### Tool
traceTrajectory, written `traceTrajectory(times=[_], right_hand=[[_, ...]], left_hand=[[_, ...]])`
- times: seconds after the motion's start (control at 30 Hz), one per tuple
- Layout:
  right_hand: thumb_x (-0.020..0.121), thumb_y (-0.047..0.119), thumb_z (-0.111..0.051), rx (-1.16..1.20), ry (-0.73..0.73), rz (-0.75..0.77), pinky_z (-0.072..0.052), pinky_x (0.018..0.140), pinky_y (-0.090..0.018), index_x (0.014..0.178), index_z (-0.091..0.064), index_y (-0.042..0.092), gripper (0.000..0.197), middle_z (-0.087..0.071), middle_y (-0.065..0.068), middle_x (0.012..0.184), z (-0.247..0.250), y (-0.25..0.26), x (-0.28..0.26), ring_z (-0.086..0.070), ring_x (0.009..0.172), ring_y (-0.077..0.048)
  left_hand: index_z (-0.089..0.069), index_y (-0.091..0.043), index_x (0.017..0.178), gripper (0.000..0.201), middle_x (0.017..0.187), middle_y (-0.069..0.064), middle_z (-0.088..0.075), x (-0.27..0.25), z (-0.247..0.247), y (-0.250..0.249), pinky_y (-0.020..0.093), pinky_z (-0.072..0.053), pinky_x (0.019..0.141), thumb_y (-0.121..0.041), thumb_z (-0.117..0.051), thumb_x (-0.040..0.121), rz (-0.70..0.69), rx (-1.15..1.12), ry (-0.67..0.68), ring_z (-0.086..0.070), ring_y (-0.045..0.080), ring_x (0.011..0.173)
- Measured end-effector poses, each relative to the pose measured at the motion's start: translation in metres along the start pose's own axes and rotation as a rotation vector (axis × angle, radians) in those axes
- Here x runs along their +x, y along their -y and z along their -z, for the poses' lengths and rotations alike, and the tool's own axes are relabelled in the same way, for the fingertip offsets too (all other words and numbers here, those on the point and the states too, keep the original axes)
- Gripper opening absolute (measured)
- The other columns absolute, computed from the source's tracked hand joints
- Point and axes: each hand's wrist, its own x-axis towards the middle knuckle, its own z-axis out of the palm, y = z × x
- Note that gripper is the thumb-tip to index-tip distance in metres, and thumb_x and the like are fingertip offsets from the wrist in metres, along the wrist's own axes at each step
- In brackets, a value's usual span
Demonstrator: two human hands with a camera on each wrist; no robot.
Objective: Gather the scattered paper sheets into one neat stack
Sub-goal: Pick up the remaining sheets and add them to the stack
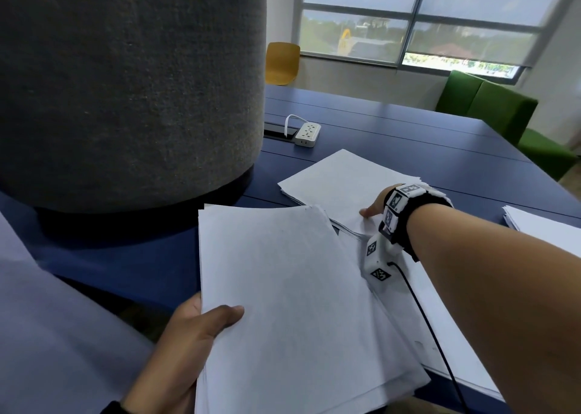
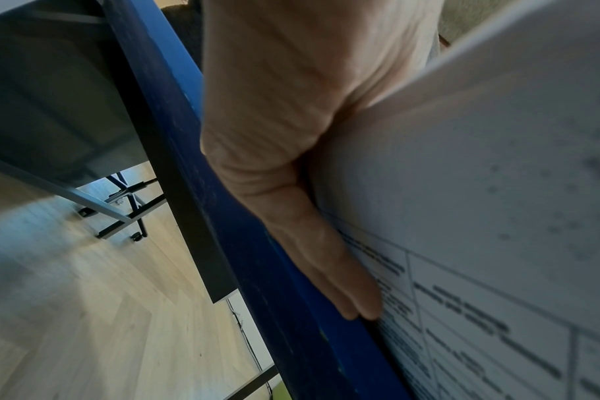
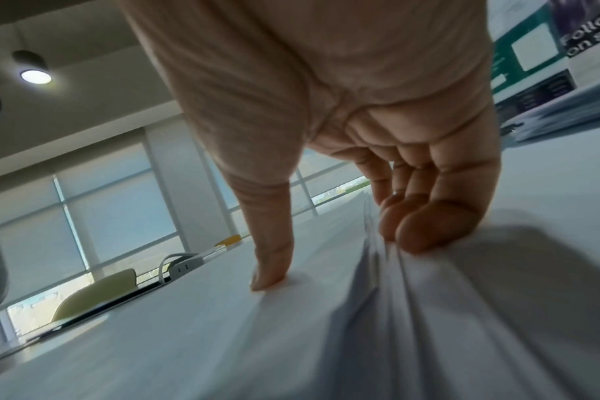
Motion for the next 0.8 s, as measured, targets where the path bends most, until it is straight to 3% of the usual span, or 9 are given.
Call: traceTrajectory(times=[0.1, 0.23, 0.33, 0.43, 0.5, 0.57, 0.63, 0.67, 0.8], right_hand=[[0.095, 0.030, -0.056, 0.008, 0.028, -0.035, -0.033, 0.106, -0.040, 0.133, -0.050, -0.001, 0.049, -0.044, -0.019, 0.144, 0.001, -0.006, 0.000, -0.041, 0.133, -0.034], [0.086, 0.051, -0.062, -0.059, -0.032, -0.093, -0.044, 0.090, -0.031, 0.103, -0.070, 0.020, 0.036, -0.064, -0.004, 0.126, -0.001, -0.013, 0.005, -0.060, 0.111, -0.022], [0.086, 0.050, -0.064, -0.008, -0.027, -0.130, -0.042, 0.095, -0.030, 0.119, -0.064, 0.018, 0.047, -0.061, -0.004, 0.129, -0.001, -0.009, 0.004, -0.056, 0.119, -0.023], [0.098, 0.032, -0.050, 0.045, -0.055, -0.122, -0.038, 0.102, -0.033, 0.131, -0.055, 0.006, 0.042, -0.052, -0.011, 0.139, -0.005, -0.008, 0.003, -0.047, 0.130, -0.027], [0.099, 0.023, -0.044, 0.051, -0.077, -0.096, -0.040, 0.091, -0.031, 0.134, -0.052, 0.005, 0.040, -0.050, -0.011, 0.140, -0.012, -0.017, 0.020, -0.047, 0.130, -0.027], [0.097, 0.019, -0.043, 0.252, -0.135, -0.113, -0.035, 0.074, -0.026, 0.131, -0.053, 0.005, 0.038, -0.051, -0.008, 0.138, -0.016, -0.029, 0.036, -0.049, 0.127, -0.026], [0.093, 0.015, -0.048, 0.522, -0.255, -0.179, -0.037, 0.074, -0.028, 0.120, -0.057, 0.006, 0.029, -0.056, -0.004, 0.125, -0.011, -0.038, 0.037, -0.056, 0.116, -0.028], [0.090, 0.013, -0.051, 0.639, -0.331, -0.226, -0.041, 0.075, -0.030, 0.115, -0.059, 0.004, 0.028, -0.060, -0.009, 0.118, -0.006, -0.041, 0.032, -0.059, 0.108, -0.031], [0.081, 0.011, -0.057, 0.818, -0.564, -0.222, -0.043, 0.070, -0.031, 0.087, -0.064, 0.003, 0.013, -0.062, -0.014, 0.086, 0.009, -0.064, 0.018, -0.057, 0.078, -0.033]], left_hand=[[-0.067, 0.002, 0.103, 0.020, 0.091, 0.023, -0.076, -0.001, -0.001, 0.000, 0.039, -0.055, 0.070, 0.007, -0.056, 0.087, -0.004, -0.008, 0.003, -0.072, 0.039, 0.075], [-0.066, 0.002, 0.104, 0.020, 0.091, 0.023, -0.076, -0.001, -0.001, 0.000, 0.040, -0.055, 0.069, 0.007, -0.056, 0.087, -0.007, 0.000, -0.004, -0.072, 0.041, 0.078], [-0.067, 0.002, 0.105, 0.021, 0.091, 0.023, -0.076, -0.002, -0.002, 0.000, 0.038, -0.055, 0.066, 0.006, -0.056, 0.087, -0.012, 0.010, 0.000, -0.072, 0.038, 0.074], [-0.066, 0.002, 0.106, 0.021, 0.091, 0.023, -0.076, -0.003, -0.002, 0.000, 0.037, -0.055, 0.065, 0.005, -0.056, 0.088, -0.008, 0.016, 0.009, -0.073, 0.037, 0.073], [-0.067, 0.001, 0.106, 0.022, 0.091, 0.022, -0.076, -0.003, -0.001, 0.000, 0.036, -0.055, 0.063, 0.004, -0.055, 0.088, -0.003, 0.017, 0.016, -0.073, 0.036, 0.073], [-0.067, 0.000, 0.108, 0.022, 0.093, 0.021, -0.076, -0.004, -0.002, -0.002, 0.036, -0.056, 0.063, 0.003, -0.054, 0.089, 0.004, 0.018, 0.034, -0.073, 0.036, 0.075], [-0.066, -0.001, 0.109, 0.024, 0.096, 0.022, -0.076, -0.005, -0.001, -0.003, 0.039, -0.056, 0.068, 0.003, -0.054, 0.090, 0.010, 0.016, 0.046, -0.072, 0.040, 0.083], [-0.066, -0.001, 0.110, 0.024, 0.097, 0.022, -0.075, -0.005, -0.001, -0.003, 0.041, -0.056, 0.071, 0.003, -0.054, 0.090, 0.013, 0.013, 0.048, -0.071, 0.043, 0.087], [-0.066, -0.001, 0.110, 0.024, 0.098, 0.023, -0.075, -0.006, 0.000, -0.002, 0.044, -0.056, 0.076, 0.003, -0.054, 0.090, 0.018, 0.012, 0.052, -0.069, 0.045, 0.091]])
